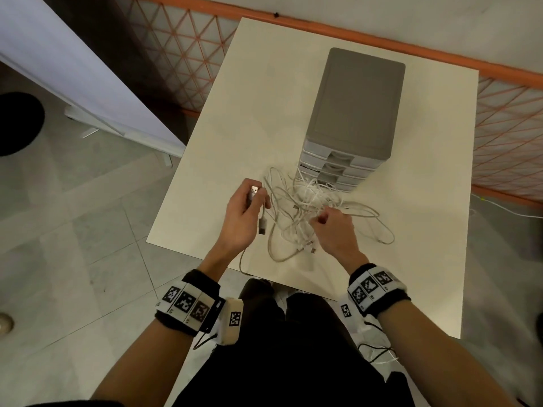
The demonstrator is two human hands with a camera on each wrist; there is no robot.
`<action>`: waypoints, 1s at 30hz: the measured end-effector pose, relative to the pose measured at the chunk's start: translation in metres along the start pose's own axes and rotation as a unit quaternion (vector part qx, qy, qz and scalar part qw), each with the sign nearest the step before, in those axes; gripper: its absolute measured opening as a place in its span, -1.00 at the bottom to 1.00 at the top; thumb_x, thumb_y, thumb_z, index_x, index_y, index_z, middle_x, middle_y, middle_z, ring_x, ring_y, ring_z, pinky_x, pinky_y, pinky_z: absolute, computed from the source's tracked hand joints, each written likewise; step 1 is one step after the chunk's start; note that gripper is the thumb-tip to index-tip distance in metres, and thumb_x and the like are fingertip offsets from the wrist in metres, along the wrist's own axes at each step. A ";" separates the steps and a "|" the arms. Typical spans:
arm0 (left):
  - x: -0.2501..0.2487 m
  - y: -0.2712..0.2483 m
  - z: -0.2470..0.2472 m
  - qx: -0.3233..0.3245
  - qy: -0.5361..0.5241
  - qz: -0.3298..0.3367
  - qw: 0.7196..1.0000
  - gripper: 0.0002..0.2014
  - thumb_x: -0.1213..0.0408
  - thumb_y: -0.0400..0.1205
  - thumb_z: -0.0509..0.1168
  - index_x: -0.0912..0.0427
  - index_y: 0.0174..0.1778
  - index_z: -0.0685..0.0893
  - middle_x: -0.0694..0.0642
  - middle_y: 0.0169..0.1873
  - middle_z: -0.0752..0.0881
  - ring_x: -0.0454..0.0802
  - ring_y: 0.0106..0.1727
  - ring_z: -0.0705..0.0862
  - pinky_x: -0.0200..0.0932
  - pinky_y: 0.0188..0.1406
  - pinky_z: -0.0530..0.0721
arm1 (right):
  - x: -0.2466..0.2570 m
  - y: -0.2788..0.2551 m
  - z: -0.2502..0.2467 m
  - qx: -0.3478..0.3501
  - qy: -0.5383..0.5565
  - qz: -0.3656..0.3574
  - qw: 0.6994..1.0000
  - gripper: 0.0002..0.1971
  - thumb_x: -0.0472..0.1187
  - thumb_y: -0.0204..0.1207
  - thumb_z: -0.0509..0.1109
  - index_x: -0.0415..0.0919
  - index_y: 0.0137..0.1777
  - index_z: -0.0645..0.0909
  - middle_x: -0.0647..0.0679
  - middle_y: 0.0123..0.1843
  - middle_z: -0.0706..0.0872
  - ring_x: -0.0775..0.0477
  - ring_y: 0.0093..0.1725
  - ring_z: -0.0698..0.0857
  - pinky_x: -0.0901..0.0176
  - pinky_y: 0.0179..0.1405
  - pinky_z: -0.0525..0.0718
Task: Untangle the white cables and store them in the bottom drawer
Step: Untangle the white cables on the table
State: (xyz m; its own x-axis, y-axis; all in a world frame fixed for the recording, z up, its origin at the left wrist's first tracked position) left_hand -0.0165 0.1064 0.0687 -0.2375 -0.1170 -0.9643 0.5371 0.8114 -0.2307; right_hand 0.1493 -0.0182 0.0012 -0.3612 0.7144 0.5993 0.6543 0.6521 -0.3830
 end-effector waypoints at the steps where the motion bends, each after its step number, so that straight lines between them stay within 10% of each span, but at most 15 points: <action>1: -0.004 -0.001 -0.001 0.003 -0.014 -0.004 1.000 -0.86 0.39 0.80 0.14 0.35 -0.03 0.52 0.20 -0.27 0.62 -0.17 -0.53 0.43 -0.31 -0.58 0.48 | -0.001 -0.002 -0.003 -0.001 -0.047 -0.004 0.999 -0.89 -0.17 0.55 0.39 -0.23 -0.08 0.61 -0.04 -0.18 0.67 0.00 -0.23 0.59 0.15 -0.21 0.50; 8: -0.011 -0.001 0.006 0.078 0.045 0.001 0.996 -0.82 0.36 0.74 0.31 0.31 -0.15 0.71 0.11 -0.35 0.77 -0.10 -0.43 0.60 -0.21 -0.36 0.56 | 0.078 -0.034 -0.024 -0.023 0.100 -0.356 0.929 -0.46 -0.42 0.63 0.31 -0.16 0.59 0.40 -0.06 0.44 0.45 0.13 0.27 0.55 0.38 0.15 0.57; 12: -0.022 -0.006 -0.002 0.088 0.045 -0.003 0.995 -0.80 0.37 0.74 0.30 0.29 -0.18 0.73 -0.07 -0.45 0.71 -0.24 -0.58 0.38 -0.35 -0.53 0.35 | 0.097 -0.029 -0.024 -0.005 0.009 -0.443 0.896 -0.75 -0.28 0.68 0.33 -0.26 0.32 0.65 -0.09 0.19 0.71 -0.07 0.15 0.66 -0.07 0.18 0.65; 16: -0.030 -0.015 -0.019 0.059 -0.027 0.005 0.998 -0.84 0.44 0.68 0.36 0.41 0.13 0.72 0.05 -0.37 0.65 -0.28 -0.48 0.47 -0.54 -0.43 0.41 | 0.091 -0.019 -0.036 -0.038 0.078 -0.420 0.903 -0.85 -0.31 0.66 0.38 -0.37 0.10 0.72 -0.15 -0.06 0.75 -0.09 -0.11 0.69 -0.04 -0.09 0.68; 22: -0.033 -0.014 -0.016 -0.035 -0.069 0.055 0.996 -0.73 0.34 0.63 0.46 0.17 0.23 0.66 -0.08 -0.28 0.49 0.20 -0.38 0.24 -0.21 -0.44 0.30 | 0.092 -0.028 -0.036 -0.069 0.143 -0.396 0.905 -0.93 -0.37 0.62 0.43 -0.37 0.02 0.71 -0.10 -0.16 0.76 -0.04 -0.23 0.70 0.01 -0.23 0.68; 25: -0.034 -0.007 0.003 -0.069 -0.083 0.038 0.993 -0.97 0.23 0.76 0.29 0.09 0.03 0.59 -0.07 -0.32 0.47 -0.09 -0.42 0.31 -0.18 -0.44 0.34 | 0.097 -0.040 -0.027 -0.066 0.132 -0.398 0.905 -0.97 -0.38 0.59 0.45 -0.36 -0.04 0.71 -0.09 -0.23 0.74 -0.04 -0.31 0.67 0.07 -0.32 0.65; 30: -0.044 0.001 0.017 -0.080 -0.078 0.045 0.993 -0.69 0.21 0.87 -0.02 0.18 -0.14 0.50 0.08 -0.33 0.54 -0.16 -0.41 0.40 -0.23 -0.33 0.41 | 0.097 -0.045 -0.018 -0.033 0.151 -0.352 0.923 -0.96 -0.33 0.62 0.41 -0.28 0.00 0.67 0.08 -0.23 0.67 0.01 -0.28 0.61 0.34 -0.25 0.49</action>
State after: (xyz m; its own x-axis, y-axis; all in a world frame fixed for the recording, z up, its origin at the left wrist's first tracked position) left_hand 0.0082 0.1022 0.1089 -0.0592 -0.1180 -0.9912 0.4113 0.9019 -0.1319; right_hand 0.0963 0.0170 0.0894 -0.5172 0.0100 0.8558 0.3710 0.9037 0.2137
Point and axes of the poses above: each hand's wrist, its own y-axis towards the middle knuckle, its own z-axis out of the palm, x = y × z, the point moved 5 cm from there along y, towards the middle knuckle
